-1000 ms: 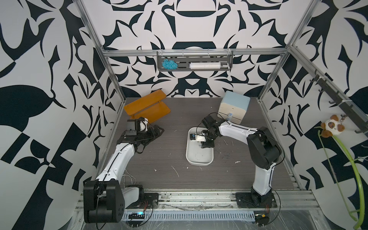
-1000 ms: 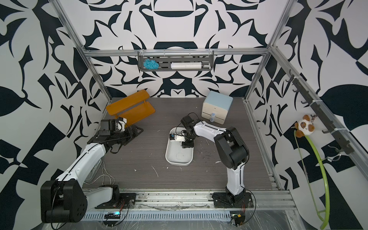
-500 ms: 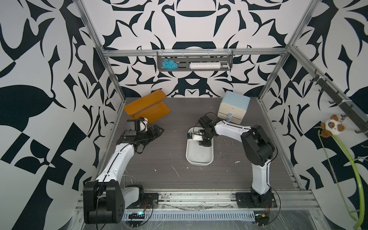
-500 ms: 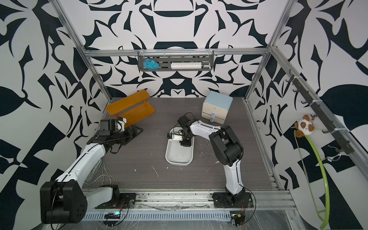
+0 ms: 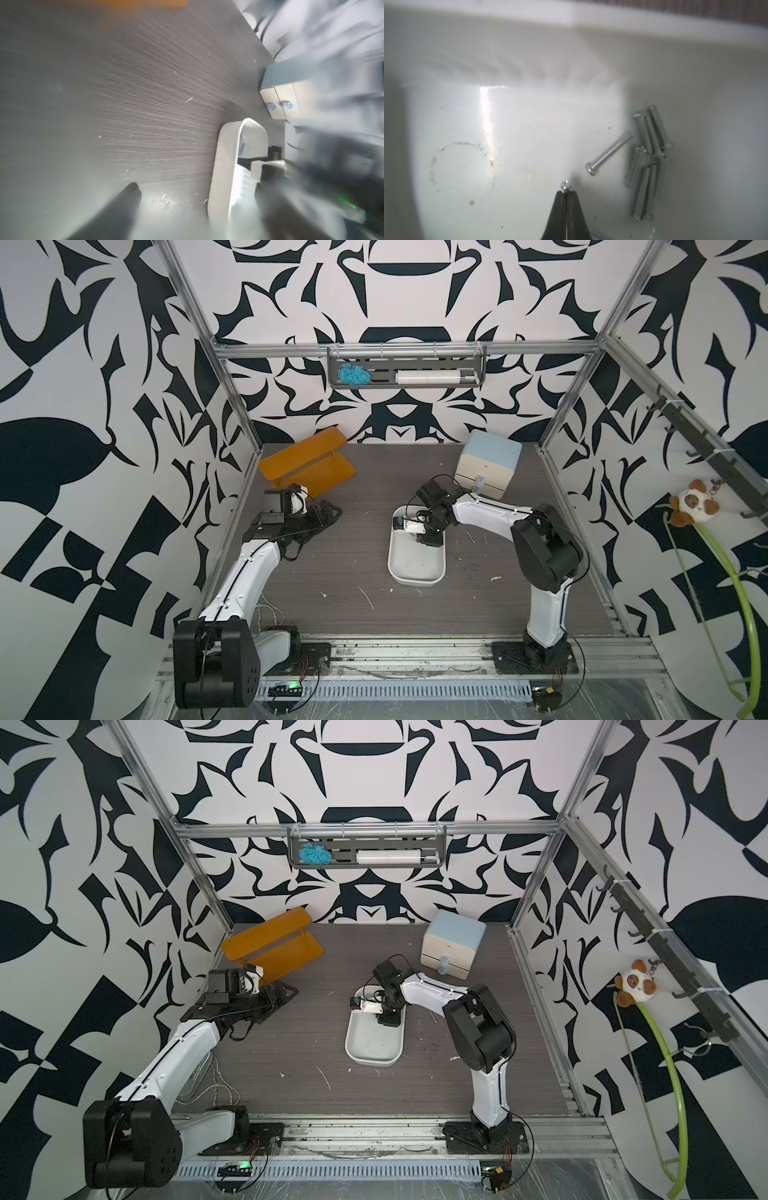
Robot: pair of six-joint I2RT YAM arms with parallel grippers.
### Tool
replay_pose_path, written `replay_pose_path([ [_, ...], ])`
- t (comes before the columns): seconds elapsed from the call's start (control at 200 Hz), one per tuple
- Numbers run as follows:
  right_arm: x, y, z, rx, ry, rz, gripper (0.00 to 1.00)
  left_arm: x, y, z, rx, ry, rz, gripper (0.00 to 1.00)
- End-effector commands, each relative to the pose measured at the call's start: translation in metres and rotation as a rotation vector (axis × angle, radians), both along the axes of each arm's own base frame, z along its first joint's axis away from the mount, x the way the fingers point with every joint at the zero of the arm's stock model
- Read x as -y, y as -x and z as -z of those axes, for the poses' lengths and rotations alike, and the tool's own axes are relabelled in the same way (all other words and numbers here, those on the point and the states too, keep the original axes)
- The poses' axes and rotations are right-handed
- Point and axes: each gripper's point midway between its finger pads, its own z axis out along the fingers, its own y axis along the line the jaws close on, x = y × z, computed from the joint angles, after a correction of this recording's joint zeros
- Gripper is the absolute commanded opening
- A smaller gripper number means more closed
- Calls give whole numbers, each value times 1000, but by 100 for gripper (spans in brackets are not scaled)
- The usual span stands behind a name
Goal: Take out the screws from the storage box
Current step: Pick up the screw from the storage box, then place the screw at the center of the board.
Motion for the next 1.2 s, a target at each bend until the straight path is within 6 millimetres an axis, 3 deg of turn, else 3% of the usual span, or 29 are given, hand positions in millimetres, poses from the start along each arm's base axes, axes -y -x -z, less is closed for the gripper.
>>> replay_pose_path([
  [0.0, -12, -9, -45, 85, -106, 19, 0, 0, 2, 1, -9, 0, 8, 94],
  [0.135, -5, -17, -67, 122, -154, 86, 0, 0, 1, 0, -8, 4, 10, 94],
  [0.24, 20, -30, -80, 157, -188, 214, 0, 1, 1, -1, -7, 10, 14, 94],
  [0.4, 86, -43, -79, 202, -168, 434, 0, 3, 2, -2, -6, 19, 20, 93],
  [0.5, 128, -41, -67, 191, -156, 577, 0, 3, 2, -3, -3, 21, 22, 94],
  [0.57, 146, -35, -55, 166, -146, 643, 0, 4, 2, -2, -7, 25, 22, 94],
  [0.835, 181, -32, 0, 44, 5, 875, 0, 6, 3, -2, -7, 37, 29, 93],
  [1.07, 199, -50, 7, 30, 12, 994, 0, 5, 10, -3, -4, 34, 29, 93],
  [1.195, 197, -52, 9, 9, 6, 987, 2, 4, 14, -3, 1, 31, 17, 93],
])
